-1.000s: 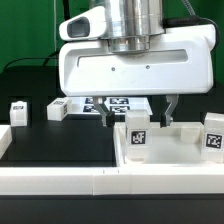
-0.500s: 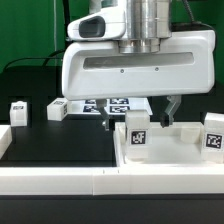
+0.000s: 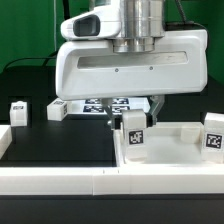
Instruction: Assemble square table
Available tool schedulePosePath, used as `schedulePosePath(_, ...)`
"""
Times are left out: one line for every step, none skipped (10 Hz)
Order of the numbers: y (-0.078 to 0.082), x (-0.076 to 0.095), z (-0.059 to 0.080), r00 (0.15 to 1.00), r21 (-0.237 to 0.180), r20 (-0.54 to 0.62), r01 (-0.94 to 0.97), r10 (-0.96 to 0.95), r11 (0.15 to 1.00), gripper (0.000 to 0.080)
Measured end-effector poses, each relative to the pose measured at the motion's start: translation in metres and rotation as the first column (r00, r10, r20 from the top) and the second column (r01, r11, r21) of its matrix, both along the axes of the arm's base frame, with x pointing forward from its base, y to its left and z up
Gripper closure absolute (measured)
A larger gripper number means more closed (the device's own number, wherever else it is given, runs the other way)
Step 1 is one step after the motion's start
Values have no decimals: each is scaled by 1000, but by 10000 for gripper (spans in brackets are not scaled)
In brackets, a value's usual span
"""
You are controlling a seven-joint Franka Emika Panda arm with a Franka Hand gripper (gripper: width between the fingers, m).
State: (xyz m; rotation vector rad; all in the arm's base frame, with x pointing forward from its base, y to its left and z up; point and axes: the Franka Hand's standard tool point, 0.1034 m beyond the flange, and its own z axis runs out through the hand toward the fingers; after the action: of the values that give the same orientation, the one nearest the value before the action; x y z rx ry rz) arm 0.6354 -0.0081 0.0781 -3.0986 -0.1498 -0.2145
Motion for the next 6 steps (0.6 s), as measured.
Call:
schedulePosePath(0,0,0,1000,2,-1,13,-13,1000,511)
schedulePosePath(0,0,0,1000,2,-1,13,-13,1000,511)
schedulePosePath(0,0,0,1000,4,-1,26,-26,1000,511)
schedulePosePath(1,0,0,991,20,-7,131,-131,991,511)
schedulePosePath(1,0,0,983,28,-9,181,-181,983,511)
schedulePosePath(4,-1,-1,943,53,-17,334,-334,941,511)
